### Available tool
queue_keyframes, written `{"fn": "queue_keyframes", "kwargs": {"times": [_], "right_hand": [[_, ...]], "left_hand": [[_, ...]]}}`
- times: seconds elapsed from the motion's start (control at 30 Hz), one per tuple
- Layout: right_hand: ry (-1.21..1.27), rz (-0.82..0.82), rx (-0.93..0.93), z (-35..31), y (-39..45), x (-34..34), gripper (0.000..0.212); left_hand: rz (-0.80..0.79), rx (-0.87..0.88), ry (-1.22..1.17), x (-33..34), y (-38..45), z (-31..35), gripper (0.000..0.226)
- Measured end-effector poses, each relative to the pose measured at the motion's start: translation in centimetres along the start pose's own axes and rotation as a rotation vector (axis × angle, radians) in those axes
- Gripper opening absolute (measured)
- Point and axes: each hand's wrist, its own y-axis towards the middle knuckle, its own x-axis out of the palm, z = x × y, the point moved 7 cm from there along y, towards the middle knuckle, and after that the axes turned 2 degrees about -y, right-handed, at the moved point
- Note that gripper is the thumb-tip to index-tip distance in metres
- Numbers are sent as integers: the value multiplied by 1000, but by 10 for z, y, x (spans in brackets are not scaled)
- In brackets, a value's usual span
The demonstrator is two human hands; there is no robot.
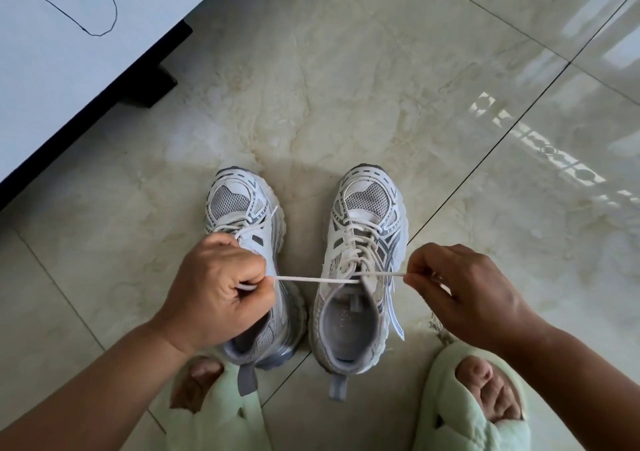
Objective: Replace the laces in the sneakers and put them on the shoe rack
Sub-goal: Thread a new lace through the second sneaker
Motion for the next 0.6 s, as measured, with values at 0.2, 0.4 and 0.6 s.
{"fn": "queue_keyframes", "kwargs": {"times": [0.2, 0.4, 0.6], "right_hand": [[153, -33, 68, -11, 2, 4, 21], [134, -3, 172, -23, 9, 12, 13], [422, -93, 173, -36, 9, 17, 20]], "left_hand": [[-120, -92, 29, 14, 6, 7, 33], [-289, -16, -188, 46, 18, 47, 41], [-325, 102, -135, 52, 33, 53, 23]]}}
